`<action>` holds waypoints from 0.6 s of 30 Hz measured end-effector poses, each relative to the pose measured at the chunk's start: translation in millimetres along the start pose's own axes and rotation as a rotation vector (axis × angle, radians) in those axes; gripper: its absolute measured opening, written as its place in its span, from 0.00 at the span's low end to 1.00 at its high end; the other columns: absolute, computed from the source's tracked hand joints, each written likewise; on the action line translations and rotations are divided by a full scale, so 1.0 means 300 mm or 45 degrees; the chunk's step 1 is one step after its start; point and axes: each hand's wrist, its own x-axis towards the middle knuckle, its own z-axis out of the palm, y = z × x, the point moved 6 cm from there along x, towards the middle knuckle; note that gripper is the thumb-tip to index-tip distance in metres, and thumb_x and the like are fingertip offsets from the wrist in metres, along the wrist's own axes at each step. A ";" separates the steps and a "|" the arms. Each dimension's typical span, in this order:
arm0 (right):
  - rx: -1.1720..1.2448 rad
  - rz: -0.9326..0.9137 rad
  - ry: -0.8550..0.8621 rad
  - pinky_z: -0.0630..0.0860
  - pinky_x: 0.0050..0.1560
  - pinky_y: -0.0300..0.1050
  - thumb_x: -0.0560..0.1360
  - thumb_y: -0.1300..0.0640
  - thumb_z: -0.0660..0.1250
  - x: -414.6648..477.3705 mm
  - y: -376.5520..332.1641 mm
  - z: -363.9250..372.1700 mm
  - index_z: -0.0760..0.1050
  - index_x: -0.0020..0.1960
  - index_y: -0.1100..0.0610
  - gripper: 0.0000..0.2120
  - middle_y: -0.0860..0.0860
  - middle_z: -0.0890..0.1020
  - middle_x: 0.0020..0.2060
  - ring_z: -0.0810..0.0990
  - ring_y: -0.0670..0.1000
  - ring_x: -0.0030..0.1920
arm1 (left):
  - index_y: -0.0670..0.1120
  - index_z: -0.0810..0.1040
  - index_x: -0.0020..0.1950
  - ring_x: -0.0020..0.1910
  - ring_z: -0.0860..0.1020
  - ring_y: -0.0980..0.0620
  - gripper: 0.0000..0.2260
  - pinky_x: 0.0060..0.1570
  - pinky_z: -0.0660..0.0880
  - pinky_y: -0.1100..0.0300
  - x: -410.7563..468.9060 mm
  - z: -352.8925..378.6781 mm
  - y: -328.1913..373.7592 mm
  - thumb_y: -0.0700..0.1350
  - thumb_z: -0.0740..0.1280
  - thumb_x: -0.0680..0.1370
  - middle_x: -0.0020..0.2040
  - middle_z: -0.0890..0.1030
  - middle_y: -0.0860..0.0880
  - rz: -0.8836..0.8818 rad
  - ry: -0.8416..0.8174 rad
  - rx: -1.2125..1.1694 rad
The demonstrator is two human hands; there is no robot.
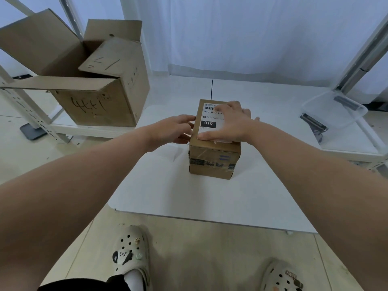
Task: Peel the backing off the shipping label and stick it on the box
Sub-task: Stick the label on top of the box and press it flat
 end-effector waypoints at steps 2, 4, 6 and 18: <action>0.034 0.018 0.016 0.58 0.68 0.67 0.56 0.26 0.68 0.011 0.002 0.006 0.55 0.73 0.44 0.52 0.49 0.57 0.69 0.57 0.59 0.70 | 0.50 0.64 0.72 0.59 0.77 0.49 0.21 0.63 0.72 0.55 -0.005 0.000 -0.003 0.40 0.58 0.79 0.62 0.77 0.51 0.004 -0.006 0.000; 0.060 0.056 0.051 0.61 0.67 0.64 0.57 0.25 0.68 0.018 0.001 0.010 0.53 0.73 0.45 0.52 0.50 0.57 0.67 0.57 0.59 0.68 | 0.49 0.63 0.72 0.59 0.77 0.49 0.21 0.63 0.72 0.55 -0.006 -0.002 -0.004 0.42 0.60 0.79 0.63 0.76 0.50 0.003 -0.009 0.019; 0.080 0.109 0.092 0.61 0.66 0.61 0.57 0.25 0.67 0.024 -0.002 0.005 0.51 0.74 0.45 0.54 0.51 0.57 0.67 0.58 0.59 0.68 | 0.49 0.62 0.71 0.60 0.76 0.49 0.20 0.62 0.73 0.55 -0.004 -0.005 -0.002 0.43 0.60 0.79 0.63 0.75 0.50 0.000 -0.010 0.039; 0.651 0.211 0.246 0.78 0.52 0.53 0.63 0.35 0.72 0.092 0.067 -0.008 0.68 0.61 0.48 0.32 0.54 0.70 0.59 0.76 0.57 0.58 | 0.51 0.53 0.75 0.68 0.69 0.47 0.29 0.67 0.66 0.52 0.059 0.000 0.026 0.49 0.62 0.77 0.67 0.71 0.49 -0.038 0.036 -0.021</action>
